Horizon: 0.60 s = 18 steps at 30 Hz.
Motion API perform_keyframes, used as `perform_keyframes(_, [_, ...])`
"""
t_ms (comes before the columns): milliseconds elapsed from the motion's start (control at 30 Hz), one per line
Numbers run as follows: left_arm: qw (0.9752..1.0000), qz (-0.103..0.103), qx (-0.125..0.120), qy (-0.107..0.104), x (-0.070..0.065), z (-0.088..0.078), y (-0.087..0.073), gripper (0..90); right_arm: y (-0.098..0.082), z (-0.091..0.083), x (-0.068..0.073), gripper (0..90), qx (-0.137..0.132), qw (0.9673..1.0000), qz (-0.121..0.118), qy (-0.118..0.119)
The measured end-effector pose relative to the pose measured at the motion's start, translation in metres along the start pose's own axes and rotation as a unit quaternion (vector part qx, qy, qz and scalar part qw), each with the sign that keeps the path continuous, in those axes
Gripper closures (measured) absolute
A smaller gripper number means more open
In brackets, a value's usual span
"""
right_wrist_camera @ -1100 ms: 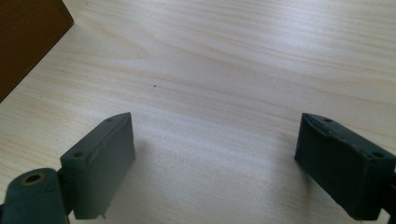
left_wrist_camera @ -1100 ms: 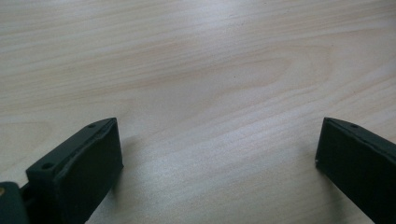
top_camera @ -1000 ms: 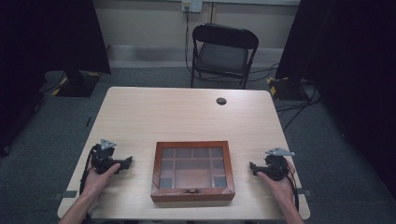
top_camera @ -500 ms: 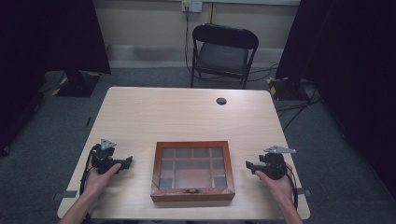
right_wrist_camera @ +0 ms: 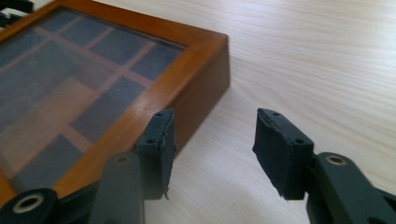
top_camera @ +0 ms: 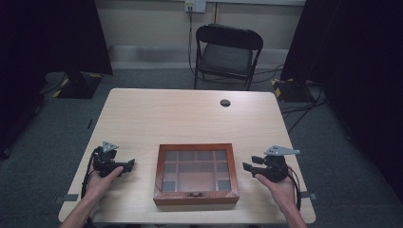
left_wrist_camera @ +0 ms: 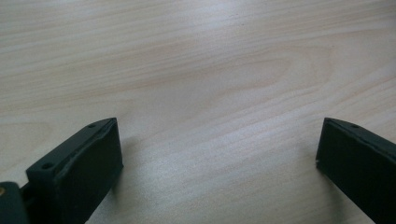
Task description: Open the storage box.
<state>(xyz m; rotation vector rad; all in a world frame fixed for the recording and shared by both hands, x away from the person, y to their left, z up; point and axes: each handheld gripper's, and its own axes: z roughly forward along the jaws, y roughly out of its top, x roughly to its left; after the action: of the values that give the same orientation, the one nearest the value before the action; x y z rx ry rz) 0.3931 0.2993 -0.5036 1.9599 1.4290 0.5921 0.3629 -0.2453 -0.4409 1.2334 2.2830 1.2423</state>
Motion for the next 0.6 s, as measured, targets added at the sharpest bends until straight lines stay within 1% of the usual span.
perform_keyframes(100, [1.0, 0.0, 0.0, 0.0, 0.0, 0.0, 0.0, 0.0, 0.004, -0.002, 0.006, 51.6, -0.003, 0.9998, -0.007, 0.016])
perform_keyframes(167, [1.0, 0.0, 0.0, 0.0, 0.0, 0.0, 0.0, 0.0, 0.005, -0.002, 0.008, 52.2, -0.004, 0.9998, -0.009, 0.018])
perform_keyframes(200, [1.0, 0.0, 0.0, 0.0, 0.0, 0.0, 0.0, 0.0, 0.007, -0.001, 0.012, 52.8, -0.004, 0.9996, -0.013, 0.024])
perform_keyframes(300, [1.0, 0.0, 0.0, 0.0, 0.0, 0.0, 0.0, 0.0, 0.01, 0.0, 0.019, 54.8, -0.001, 0.9991, -0.021, 0.037])
perform_keyframes(367, [1.0, 0.0, 0.0, 0.0, 0.0, 0.0, 0.0, 0.0, 0.012, 0.001, 0.024, 56.8, 0.001, 0.9986, -0.029, 0.044])
perform_keyframes(433, [1.0, 0.0, 0.0, 0.0, 0.0, 0.0, 0.0, 0.0, 0.014, 0.001, 0.029, 56.6, 0.004, 0.9979, -0.038, 0.052])
perform_keyframes(500, [1.0, 0.0, 0.0, 0.0, 0.0, 0.0, 0.0, 0.0, 0.017, 0.0, 0.036, 56.2, 0.009, 0.9971, -0.055, 0.052])
perform_keyframes(567, [1.0, 0.0, 0.0, 0.0, 0.0, 0.0, 0.0, 0.0, 0.02, -0.001, 0.04, 56.7, 0.001, 0.9964, -0.053, 0.067])
perform_keyframes(600, [1.0, 0.0, 0.0, 0.0, 0.0, 0.0, 0.0, 0.0, 0.021, -0.001, 0.042, 57.0, 0.002, 0.996, -0.058, 0.068])
